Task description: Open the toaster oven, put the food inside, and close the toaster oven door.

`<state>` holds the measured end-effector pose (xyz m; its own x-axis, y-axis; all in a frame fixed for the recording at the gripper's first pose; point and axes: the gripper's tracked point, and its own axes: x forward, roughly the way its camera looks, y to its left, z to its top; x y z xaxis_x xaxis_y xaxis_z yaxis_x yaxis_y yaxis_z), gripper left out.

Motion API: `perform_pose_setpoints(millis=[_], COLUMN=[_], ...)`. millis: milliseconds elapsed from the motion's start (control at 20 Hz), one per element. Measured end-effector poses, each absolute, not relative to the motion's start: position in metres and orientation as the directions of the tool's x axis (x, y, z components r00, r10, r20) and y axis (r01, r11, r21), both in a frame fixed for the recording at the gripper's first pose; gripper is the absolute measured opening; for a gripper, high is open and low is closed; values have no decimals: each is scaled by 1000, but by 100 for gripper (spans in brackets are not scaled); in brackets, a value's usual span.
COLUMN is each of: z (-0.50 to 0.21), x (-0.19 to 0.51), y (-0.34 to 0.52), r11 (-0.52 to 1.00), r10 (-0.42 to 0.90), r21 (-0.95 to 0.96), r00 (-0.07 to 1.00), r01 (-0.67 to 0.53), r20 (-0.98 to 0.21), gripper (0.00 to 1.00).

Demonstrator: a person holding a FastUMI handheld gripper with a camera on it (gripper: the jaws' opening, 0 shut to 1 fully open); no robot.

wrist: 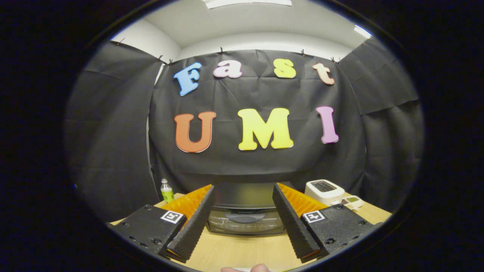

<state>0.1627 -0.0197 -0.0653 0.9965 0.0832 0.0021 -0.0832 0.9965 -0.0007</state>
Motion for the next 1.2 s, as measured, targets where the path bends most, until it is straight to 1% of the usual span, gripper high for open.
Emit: perform_pose_setpoints(millis=[150,300,450,600,700,750,900,1200], z=[-103,-128,-154,-171,-182,-179,-181,-190], x=[200,232,258,275,281,282,283,255], y=[-25,-30,-28,-27,-29,-29,-31,-32], r11=[997,998,998,998,999,998,999,998], r10=[80,55,56,54,53,55,53,49], r21=[24,12,1,-9,1,1,5,-24], r00=[994,993,987,983,978,983,981,974], r01=[-78,-54,-56,-57,-54,-56,-53,-55], r20=[-76,-100,-151,-176,-201,-178,-189,-222], gripper=[100,100,100,100,100,100,99,100])
